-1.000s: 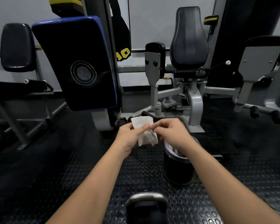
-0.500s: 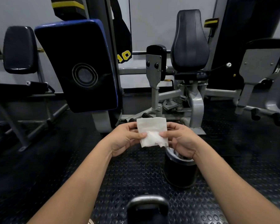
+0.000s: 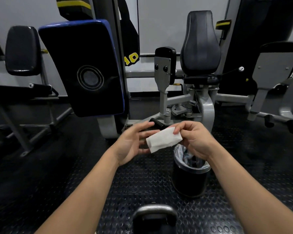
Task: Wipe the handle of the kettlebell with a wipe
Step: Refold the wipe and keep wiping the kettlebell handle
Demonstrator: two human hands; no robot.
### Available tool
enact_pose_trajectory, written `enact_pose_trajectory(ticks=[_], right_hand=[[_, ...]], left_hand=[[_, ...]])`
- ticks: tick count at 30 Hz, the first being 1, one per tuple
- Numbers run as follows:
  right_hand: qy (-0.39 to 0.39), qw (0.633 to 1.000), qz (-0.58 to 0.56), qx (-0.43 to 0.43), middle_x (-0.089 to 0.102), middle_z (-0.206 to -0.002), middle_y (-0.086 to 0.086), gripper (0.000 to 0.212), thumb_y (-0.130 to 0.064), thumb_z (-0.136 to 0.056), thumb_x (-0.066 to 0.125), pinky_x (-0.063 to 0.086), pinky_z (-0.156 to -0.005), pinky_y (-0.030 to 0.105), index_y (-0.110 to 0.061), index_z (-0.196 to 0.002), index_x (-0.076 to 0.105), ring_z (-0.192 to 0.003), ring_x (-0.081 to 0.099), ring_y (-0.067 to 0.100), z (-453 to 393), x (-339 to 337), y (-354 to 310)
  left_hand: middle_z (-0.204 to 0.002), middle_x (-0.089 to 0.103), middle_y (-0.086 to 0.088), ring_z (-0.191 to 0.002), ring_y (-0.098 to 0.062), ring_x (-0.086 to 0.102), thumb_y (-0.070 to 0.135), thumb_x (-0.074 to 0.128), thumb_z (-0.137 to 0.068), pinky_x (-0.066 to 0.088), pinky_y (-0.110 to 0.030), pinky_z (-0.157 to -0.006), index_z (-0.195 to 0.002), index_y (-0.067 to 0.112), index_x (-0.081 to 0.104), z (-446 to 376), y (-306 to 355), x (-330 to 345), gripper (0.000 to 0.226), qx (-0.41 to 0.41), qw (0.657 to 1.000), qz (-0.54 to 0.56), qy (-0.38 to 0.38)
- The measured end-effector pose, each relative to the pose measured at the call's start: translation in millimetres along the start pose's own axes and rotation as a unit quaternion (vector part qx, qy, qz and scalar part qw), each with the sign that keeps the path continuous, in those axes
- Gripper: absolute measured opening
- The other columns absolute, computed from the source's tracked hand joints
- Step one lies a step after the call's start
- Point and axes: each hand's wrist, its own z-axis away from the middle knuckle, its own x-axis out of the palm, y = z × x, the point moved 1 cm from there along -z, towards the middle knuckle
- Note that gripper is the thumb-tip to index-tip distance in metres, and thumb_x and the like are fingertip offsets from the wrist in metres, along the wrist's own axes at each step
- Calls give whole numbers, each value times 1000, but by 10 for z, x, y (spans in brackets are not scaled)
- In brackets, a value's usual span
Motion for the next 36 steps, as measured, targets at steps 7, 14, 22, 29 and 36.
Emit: enact_pose_trajectory(ticks=[7,14,22,29,36], right_hand=[[-65,995,-10,73,66,-105,19,35,-25,-88,64,51,-74,43,-3,-115,66,-92,61,32,-33,-116,-18],[2,989,99,108,70,-77,10,14,2,-76,78,47,-59,25,-10,-74,73,-68,63,16,-39,-167,64],[85,962,-221,132,69,-96,10,46,-33,-83,75,55,-78,32,-2,-116,67,-91,64,21,-50,-32,259],[151,951,-222,156,69,-91,7,36,-18,-87,68,50,-71,28,-4,-119,63,-82,64,17,-73,108,454],[166,975,-125,76,71,-112,20,22,-3,-97,55,58,-86,43,-5,-119,60,-104,70,32,-92,-53,315]], left_hand=[[-99,81,-4,-91,-13,75,20,82,-85,56,-21,-74,-107,14,80,-77,-17,56,23,69,983,-152,80],[-93,81,-5,-92,-21,75,32,88,-78,58,-35,-88,-98,24,83,-105,-57,-131,22,57,961,-254,88],[-95,79,-10,-86,-19,75,7,81,-84,62,-28,-74,-105,6,78,-232,-226,124,21,68,986,-48,142],[-95,80,-12,-85,-20,76,5,80,-85,61,-27,-73,-101,8,76,-312,-341,234,16,65,983,13,174],[-100,81,-1,-96,-17,77,22,78,-91,60,-33,-83,-105,17,76,-327,-369,128,16,58,975,-31,210]])
